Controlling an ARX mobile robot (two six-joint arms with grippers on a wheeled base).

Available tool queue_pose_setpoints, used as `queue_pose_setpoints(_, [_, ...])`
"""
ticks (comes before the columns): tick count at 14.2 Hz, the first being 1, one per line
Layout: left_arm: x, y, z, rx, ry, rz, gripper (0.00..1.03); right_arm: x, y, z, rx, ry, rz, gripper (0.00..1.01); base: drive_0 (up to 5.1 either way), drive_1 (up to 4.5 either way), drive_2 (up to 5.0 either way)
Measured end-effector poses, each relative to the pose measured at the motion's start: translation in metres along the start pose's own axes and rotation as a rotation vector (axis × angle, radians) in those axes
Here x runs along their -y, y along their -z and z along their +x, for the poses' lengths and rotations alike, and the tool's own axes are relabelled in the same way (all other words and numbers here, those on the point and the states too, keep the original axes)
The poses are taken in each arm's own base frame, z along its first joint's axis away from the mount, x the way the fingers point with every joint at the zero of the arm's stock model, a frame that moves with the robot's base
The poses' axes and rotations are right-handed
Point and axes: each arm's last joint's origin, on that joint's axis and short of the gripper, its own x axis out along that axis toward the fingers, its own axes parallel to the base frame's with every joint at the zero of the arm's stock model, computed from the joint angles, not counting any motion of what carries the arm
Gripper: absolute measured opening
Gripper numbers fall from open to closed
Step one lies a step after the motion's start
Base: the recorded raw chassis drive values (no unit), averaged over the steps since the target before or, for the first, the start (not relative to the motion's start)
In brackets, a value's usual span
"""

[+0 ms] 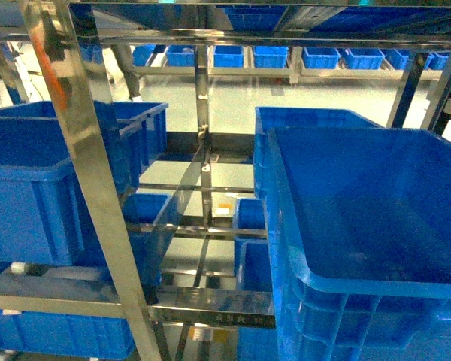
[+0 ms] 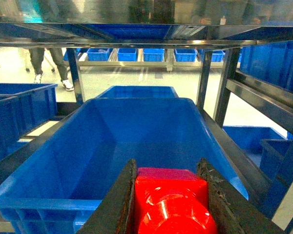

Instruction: Pick red block from blue box to shelf

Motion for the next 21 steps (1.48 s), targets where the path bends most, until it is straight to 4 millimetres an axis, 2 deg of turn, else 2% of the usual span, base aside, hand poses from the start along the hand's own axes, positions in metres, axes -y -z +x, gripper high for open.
queue_pose_setpoints(21, [0.0,0.0,0.0,0.0,0.0,0.0,0.98,0.0,0.0,0.0,0.0,0.0,0.0,0.28,0.0,0.0,0.0])
